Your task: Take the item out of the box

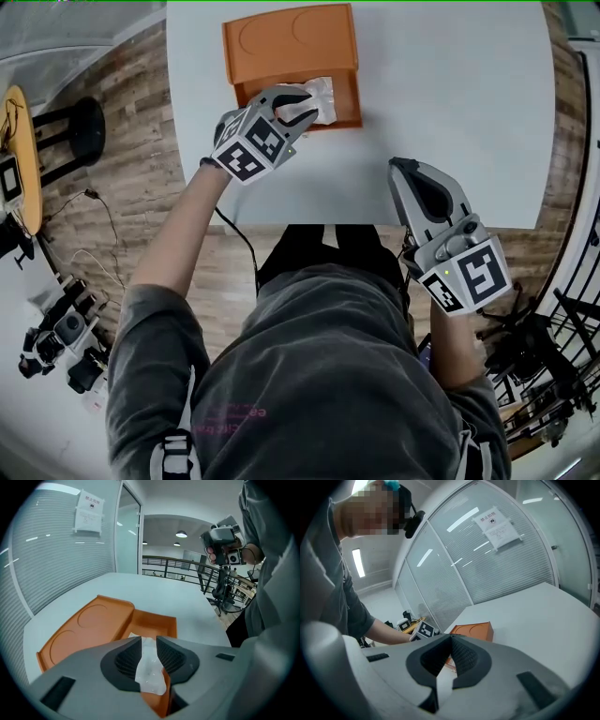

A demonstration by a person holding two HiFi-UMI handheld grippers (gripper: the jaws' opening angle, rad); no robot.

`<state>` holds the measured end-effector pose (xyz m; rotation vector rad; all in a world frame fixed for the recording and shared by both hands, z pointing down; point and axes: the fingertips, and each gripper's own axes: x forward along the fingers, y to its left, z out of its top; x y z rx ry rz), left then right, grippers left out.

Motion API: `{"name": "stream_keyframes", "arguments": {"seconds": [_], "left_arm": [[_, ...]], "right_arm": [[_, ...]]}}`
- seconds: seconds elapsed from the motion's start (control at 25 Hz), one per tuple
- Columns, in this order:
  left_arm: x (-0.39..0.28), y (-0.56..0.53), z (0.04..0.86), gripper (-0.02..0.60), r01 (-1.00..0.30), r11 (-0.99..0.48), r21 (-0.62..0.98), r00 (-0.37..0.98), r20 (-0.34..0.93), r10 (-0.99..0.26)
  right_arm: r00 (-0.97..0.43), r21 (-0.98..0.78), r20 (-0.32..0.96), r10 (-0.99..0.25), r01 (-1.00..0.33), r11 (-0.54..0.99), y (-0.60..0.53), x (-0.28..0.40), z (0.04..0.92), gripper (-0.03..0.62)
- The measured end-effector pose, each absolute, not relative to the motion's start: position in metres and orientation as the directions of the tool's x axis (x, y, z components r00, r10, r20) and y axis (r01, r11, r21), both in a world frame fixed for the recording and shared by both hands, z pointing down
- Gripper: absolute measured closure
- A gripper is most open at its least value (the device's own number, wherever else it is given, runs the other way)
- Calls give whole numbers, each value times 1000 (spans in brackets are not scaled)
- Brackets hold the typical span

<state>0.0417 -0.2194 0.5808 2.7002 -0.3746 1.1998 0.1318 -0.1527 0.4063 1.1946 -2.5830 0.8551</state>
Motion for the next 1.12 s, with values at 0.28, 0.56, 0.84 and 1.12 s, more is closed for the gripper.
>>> {"name": "stream_keyframes", "arguments": {"seconds": [0.28, 0.56, 0.84, 1.12], "left_arm": [[38, -218, 609, 398, -250, -966, 65, 566, 820, -91], [37, -218, 628, 345, -226, -971, 83, 489, 871, -40], [35, -218, 643, 322, -221, -972, 84, 439, 898, -22], [36, -219, 648, 326, -224, -970, 96, 416, 909, -6]], "right_arm": [[-663, -440, 377, -647, -743, 505, -152, 135, 413, 590], [-663, -446, 382, -644, -742, 501, -151, 136, 416, 589], [-660, -451, 385, -645, -744, 493, -150, 136, 420, 589], [-659, -456, 386, -646, -745, 487, -150, 140, 422, 590]]}}
